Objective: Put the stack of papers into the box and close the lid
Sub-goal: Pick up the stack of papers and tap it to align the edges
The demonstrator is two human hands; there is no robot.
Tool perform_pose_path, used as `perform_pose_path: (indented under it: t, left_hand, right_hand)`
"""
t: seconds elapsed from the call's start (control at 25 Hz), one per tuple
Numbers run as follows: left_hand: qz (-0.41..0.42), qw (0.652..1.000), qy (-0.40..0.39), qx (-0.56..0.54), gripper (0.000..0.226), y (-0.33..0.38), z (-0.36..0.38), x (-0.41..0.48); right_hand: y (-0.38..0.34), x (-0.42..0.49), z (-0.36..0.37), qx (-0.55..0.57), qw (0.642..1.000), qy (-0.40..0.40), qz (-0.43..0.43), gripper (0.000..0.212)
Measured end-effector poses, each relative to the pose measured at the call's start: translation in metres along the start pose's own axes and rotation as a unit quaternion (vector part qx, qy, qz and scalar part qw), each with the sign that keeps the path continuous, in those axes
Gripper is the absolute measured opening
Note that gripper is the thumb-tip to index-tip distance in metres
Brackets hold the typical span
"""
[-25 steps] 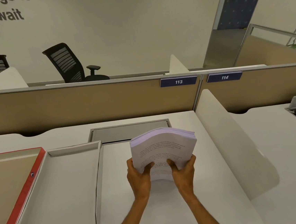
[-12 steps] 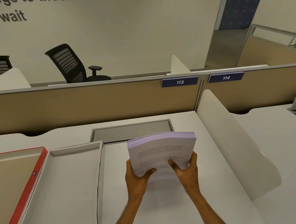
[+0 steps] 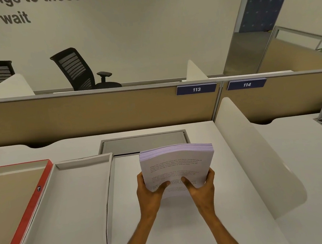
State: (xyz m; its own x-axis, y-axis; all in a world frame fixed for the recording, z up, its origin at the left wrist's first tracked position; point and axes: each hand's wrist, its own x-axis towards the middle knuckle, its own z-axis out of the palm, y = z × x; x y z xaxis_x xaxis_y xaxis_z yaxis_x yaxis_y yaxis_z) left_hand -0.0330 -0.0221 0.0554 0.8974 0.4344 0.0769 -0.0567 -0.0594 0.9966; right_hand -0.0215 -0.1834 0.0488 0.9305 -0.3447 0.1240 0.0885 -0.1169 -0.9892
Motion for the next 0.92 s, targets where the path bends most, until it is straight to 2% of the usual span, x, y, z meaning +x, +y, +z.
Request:
perform_pose_path:
  t: [0.2, 0.4, 0.64, 0.72, 0.8, 0.92]
  left_hand:
    - [-0.006, 1.0, 0.017, -0.019, 0.068, -0.001, 0.007, -0.002]
    - [-0.016, 0.999, 0.037, -0.023, 0.06, 0.0, 0.014, 0.002]
    - [-0.026, 0.998, 0.041, 0.033, 0.066, 0.011, 0.018, 0.013]
    - [-0.039, 0.996, 0.042, 0.074, 0.064, 0.017, 0.016, 0.021]
    - [-0.05, 0.989, 0.039, 0.133, 0.067, 0.023, 0.013, 0.028]
    - [-0.081, 0.973, 0.023, 0.214, 0.068, 0.031, 0.002, 0.038]
  right_hand:
    - [0.002, -0.002, 0.011, -0.005, 1.0, 0.026, 0.0, 0.084]
    - [0.003, -0.002, 0.018, -0.003, 0.999, 0.052, 0.004, 0.079]
    - [-0.013, 0.011, 0.028, -0.044, 0.997, 0.053, 0.034, 0.069]
    - [-0.023, 0.016, 0.032, -0.087, 0.993, 0.042, 0.075, 0.067]
    - [-0.031, 0.023, 0.036, -0.178, 0.979, 0.025, 0.099, 0.068]
    - [-0.042, 0.033, 0.042, -0.287, 0.949, -0.039, 0.125, 0.071]
